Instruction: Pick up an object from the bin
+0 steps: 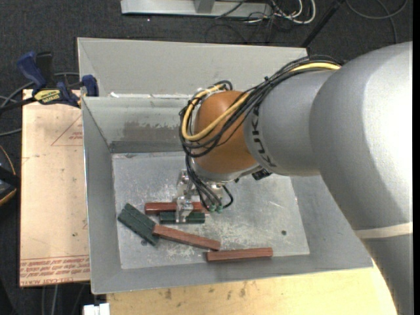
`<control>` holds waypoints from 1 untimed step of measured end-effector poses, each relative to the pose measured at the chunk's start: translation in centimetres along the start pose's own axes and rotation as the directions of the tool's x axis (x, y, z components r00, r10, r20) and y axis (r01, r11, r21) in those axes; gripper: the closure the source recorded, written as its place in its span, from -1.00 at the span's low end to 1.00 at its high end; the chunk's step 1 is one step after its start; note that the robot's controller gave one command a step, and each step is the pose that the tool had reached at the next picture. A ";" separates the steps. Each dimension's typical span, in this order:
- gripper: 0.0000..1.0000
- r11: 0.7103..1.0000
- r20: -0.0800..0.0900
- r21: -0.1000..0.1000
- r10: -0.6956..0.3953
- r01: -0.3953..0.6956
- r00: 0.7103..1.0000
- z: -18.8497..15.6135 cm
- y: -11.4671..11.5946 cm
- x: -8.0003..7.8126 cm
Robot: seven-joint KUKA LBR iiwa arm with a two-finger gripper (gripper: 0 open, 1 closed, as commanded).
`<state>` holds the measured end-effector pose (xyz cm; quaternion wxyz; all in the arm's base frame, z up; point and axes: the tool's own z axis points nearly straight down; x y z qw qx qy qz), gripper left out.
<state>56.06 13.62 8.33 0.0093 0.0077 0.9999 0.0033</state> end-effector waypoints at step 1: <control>1.00 1.000 -0.016 0.005 -0.030 0.030 0.999 -13.0 -1.6 1.2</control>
Offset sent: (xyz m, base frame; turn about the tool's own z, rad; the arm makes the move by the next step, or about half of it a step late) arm 0.0000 0.0000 0.0000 0.0000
